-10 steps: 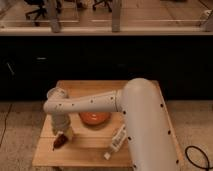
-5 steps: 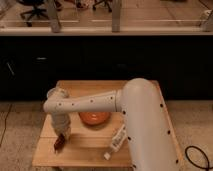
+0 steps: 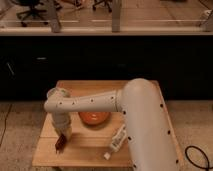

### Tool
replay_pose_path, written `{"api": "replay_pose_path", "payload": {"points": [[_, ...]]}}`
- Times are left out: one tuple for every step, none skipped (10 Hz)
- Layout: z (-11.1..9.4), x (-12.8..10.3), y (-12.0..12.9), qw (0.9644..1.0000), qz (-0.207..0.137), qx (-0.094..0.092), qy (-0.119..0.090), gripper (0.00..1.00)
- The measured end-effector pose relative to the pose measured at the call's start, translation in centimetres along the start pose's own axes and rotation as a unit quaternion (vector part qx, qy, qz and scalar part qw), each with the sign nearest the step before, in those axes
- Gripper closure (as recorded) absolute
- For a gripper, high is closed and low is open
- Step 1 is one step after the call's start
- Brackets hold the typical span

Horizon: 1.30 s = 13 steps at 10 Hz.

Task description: Drag the pepper across the table

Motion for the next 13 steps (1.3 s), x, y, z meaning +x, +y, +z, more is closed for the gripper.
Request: {"api": "replay_pose_path", "payload": {"points": [[0.0,0.1,0.0,1.0,0.0,-0.001,0.001,1.0],[0.0,0.2,0.1,1.0,0.001,-0.001,0.003,1.0],[0.1,0.3,0.0,1.0,0.003,-0.003,0.005,1.0],[0.1,0.5,0.0,1.0,0.005,-0.004,0.006,1.0],[0.2,0.6,0.1,0.9999,0.008,-0.006,0.007,1.0],[0.3,0.9,0.1,0.9999,0.012,-0.008,0.009,1.0],[0.3,1.2,0.2,0.9998,0.016,-0.009,0.01,1.0],[0.4,1.6,0.3,0.9997,0.021,-0.01,0.01,1.0],[0.5,1.7,0.3,0.9996,0.023,-0.011,0.01,1.0],[0.5,1.8,0.4,0.9996,0.023,-0.011,0.01,1.0],[0.4,1.8,0.4,0.9996,0.024,-0.012,0.011,1.0],[0.4,1.8,0.4,0.9996,0.024,-0.012,0.01,1.0],[0.4,2.0,0.5,0.9995,0.027,-0.011,0.009,1.0]]}}
